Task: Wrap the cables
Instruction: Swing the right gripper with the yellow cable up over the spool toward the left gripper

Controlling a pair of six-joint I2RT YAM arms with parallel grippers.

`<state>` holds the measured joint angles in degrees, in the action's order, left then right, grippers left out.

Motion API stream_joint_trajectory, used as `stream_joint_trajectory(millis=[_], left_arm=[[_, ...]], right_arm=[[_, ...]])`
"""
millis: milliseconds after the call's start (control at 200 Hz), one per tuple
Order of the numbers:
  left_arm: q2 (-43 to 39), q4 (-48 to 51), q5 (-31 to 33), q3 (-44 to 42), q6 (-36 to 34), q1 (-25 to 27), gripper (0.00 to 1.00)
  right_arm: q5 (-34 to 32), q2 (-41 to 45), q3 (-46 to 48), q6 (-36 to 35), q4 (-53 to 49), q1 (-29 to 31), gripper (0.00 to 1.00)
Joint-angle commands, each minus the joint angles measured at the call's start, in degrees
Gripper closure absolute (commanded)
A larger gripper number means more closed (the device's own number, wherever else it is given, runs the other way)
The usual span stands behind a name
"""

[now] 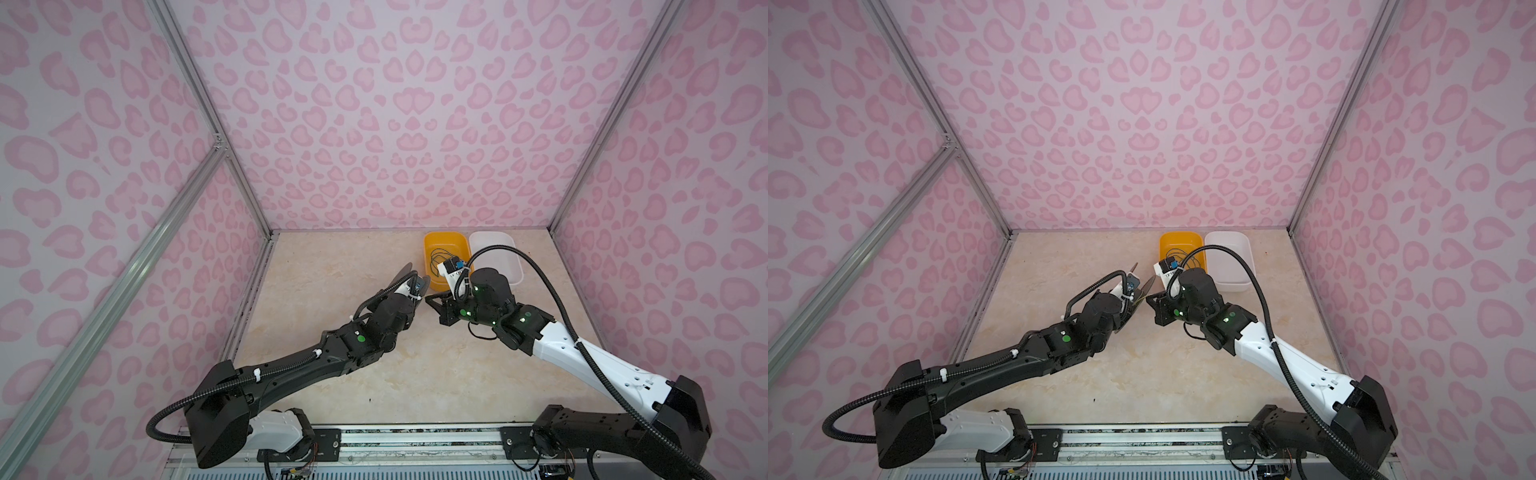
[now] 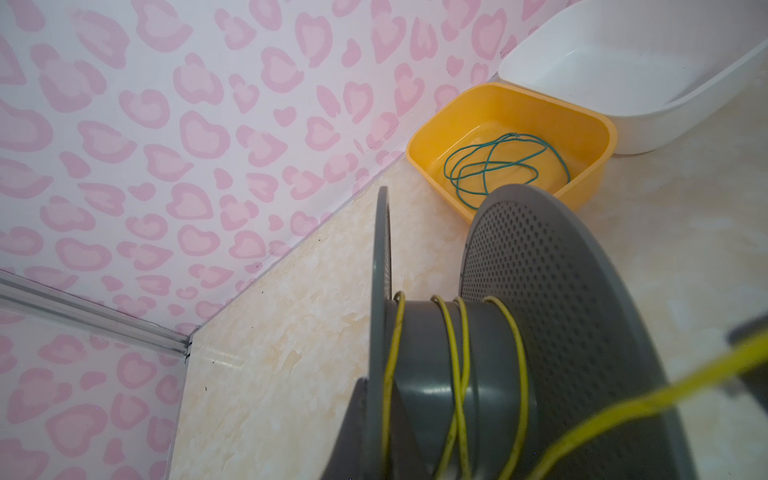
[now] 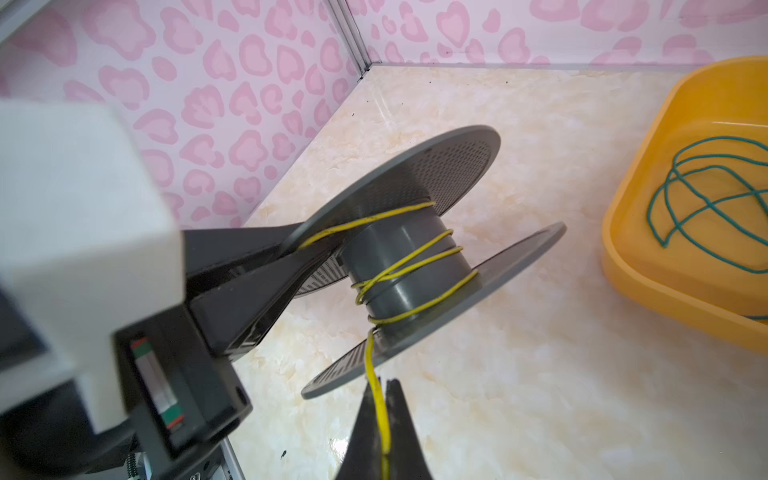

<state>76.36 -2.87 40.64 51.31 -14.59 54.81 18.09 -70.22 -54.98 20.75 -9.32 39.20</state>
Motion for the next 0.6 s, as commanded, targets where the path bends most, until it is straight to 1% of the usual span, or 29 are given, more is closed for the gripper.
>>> stream_joint_trajectory(millis=[0,210,480,595], left_arm=[[-0.72,2.9,2.06,-1.15,-5.59,0.12,0.96],[-0.96,-1.25,1.99,-3.44,-14.95,0.87,0.96],[1.1,-3.06,2.67,-3.56,-23.67,2.73,0.96],[2.38,-3.82,4.59,-3.84,-27.32,3.76,0.96]], right_arm=[[-1.39,0.88,-0.7,-1.37,3.21,-1.01,1.0],[-0.52,1.66,-0.68,-2.26,1.86,-3.75,1.0],[0.55,2.35,-0.57,-3.27,-0.26,-6.96,1.0],[0.57,2.71,-0.4,-3.85,-1.37,-8.12,1.0]])
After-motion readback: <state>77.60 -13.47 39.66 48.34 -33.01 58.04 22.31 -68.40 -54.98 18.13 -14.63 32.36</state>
